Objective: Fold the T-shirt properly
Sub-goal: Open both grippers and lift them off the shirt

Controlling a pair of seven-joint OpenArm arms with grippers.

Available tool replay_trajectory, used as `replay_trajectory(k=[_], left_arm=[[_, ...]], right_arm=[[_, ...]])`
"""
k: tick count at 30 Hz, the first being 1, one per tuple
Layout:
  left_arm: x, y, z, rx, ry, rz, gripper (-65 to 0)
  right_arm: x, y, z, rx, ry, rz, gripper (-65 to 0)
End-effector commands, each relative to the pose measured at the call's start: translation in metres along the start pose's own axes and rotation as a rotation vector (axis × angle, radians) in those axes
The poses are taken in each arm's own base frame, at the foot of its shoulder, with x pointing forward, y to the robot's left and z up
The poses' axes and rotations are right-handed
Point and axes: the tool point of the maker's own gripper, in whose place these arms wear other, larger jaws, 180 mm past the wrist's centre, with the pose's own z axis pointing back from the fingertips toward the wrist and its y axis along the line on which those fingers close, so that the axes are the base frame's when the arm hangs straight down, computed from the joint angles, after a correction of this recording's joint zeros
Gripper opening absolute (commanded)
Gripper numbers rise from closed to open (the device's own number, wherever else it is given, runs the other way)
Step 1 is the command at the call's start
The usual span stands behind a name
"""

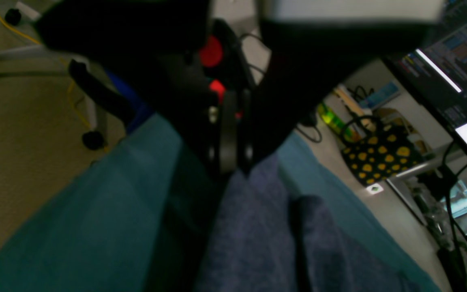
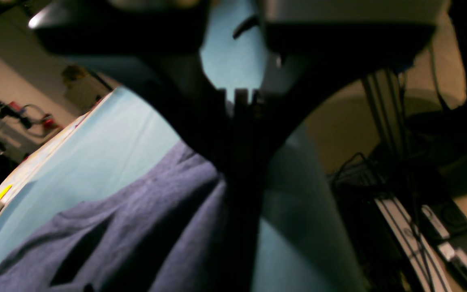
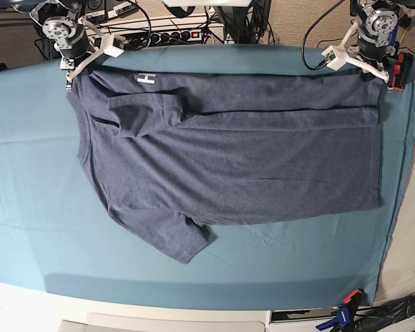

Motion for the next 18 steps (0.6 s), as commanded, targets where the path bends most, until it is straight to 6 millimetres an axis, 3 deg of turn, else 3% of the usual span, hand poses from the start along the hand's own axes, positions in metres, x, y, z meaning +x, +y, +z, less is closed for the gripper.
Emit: replay_trajectory(k=[1, 12, 18], left_arm=[[-0.003, 0.009, 0.002, 0.03, 0.008, -0.011, -65.0], [-0.01, -0.006, 0.009, 0.001, 0.028, -0.039, -65.0], [-0.012, -0.008, 0.011, 0.007, 0.027, -0.045, -65.0]], right_arm=[[-0.007, 0.007, 0.002, 0.032, 0.015, 0.026, -65.0], [-0.037, -0.027, 0.001, -0.04, 0.074, 0.001, -65.0], [-0.039, -0.022, 0.003, -0.029, 0.07, -0.001, -65.0]])
